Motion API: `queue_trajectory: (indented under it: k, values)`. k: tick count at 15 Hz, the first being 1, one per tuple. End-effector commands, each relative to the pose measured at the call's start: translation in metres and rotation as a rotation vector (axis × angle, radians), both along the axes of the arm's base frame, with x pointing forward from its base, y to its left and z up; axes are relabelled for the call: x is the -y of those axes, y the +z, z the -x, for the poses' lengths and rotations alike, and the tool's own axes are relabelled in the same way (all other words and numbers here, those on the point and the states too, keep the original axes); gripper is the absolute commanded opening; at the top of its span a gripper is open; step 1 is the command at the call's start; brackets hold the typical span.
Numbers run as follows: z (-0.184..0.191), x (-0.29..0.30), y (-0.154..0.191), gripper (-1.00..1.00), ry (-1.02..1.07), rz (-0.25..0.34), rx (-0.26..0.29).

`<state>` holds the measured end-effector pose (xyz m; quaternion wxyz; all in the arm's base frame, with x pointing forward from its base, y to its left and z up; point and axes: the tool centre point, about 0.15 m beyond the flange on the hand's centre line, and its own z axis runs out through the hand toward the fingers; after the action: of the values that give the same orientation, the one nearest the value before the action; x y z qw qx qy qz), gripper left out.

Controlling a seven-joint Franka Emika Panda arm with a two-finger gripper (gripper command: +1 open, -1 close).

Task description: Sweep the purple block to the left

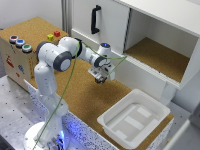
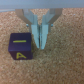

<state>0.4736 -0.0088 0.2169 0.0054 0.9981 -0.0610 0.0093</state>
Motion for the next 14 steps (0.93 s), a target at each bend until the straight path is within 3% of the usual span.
queue_trajectory:
  k: [1,14]
  values:
    - [0.000,-0.042,-0.007,-1.00,-0.002,0.017,0.040]
    - [-0.015,-0.140,-0.015,-1.00,0.091,-0.101,0.024]
